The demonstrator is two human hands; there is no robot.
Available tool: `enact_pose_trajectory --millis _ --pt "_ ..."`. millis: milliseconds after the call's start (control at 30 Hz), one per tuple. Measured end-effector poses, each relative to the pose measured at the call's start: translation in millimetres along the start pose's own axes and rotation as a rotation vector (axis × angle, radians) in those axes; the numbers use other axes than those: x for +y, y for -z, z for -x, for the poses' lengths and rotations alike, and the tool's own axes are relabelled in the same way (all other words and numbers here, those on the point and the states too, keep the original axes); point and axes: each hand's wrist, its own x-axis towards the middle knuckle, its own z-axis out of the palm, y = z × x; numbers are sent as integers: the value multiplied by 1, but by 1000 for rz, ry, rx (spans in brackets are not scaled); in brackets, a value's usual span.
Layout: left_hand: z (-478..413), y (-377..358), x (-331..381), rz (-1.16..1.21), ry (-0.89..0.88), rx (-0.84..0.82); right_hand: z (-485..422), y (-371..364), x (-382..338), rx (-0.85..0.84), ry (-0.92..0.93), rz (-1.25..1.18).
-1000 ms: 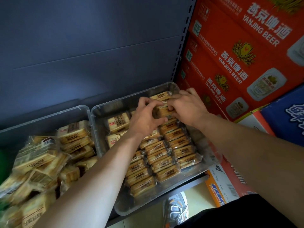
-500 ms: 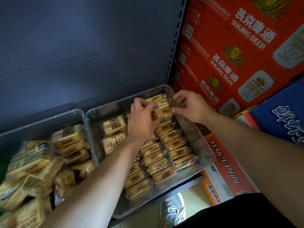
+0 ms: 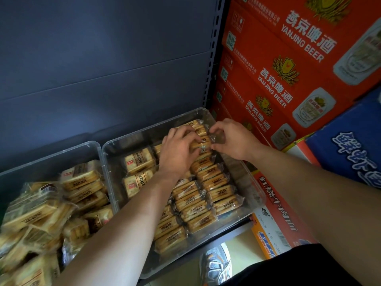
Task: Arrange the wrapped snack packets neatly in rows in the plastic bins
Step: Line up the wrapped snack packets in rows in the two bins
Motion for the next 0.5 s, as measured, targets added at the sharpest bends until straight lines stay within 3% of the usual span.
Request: enact_pose_trajectory --millis 200,400,500 --pt "7 -4 3 -15 23 28 3 6 -8 43 34 141" --pt "7 40 -3 52 -16 -216 7 16 -31 14 143 422" --pt "21 83 -8 41 41 -207 11 19 -54 -5 178 462"
